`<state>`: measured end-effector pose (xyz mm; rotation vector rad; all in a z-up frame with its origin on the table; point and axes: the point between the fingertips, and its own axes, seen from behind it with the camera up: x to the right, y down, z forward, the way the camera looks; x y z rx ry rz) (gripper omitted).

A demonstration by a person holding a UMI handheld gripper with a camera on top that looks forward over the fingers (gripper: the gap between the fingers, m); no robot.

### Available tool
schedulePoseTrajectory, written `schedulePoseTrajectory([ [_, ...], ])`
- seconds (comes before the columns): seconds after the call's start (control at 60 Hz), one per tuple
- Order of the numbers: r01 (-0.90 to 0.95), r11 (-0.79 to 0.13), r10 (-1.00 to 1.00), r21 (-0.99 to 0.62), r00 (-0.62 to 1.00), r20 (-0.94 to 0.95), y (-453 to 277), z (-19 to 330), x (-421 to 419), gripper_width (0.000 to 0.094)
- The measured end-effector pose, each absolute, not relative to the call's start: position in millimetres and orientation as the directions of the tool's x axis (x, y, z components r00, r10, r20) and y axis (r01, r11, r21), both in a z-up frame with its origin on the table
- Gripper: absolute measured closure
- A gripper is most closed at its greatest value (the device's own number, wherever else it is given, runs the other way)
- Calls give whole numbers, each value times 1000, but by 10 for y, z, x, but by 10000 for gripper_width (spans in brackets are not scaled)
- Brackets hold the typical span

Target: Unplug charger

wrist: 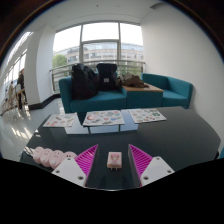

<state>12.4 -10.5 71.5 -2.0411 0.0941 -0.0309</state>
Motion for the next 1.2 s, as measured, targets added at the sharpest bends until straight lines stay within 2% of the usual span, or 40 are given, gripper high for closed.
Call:
schedulePoseTrajectory([
  [0.133,-79,-355,-71,-931,996,-57,-415,1460,-10,256],
  [0.25,-74,-307,-43,-949,997,-63,-800,1911,-142,251],
  [0.35,-53,-291,-40,-955,998,-43,-1147,2071,-182,248],
  [0.55,2,-292,-28,-956,1000,11,-1749,2054,-244,248],
  [0.783,-21,-313,21,-950,999,-29,-2258,1963,-404,250],
  [1.2,-32,-311,12,-950,999,-38,-2442,1990,-361,250],
])
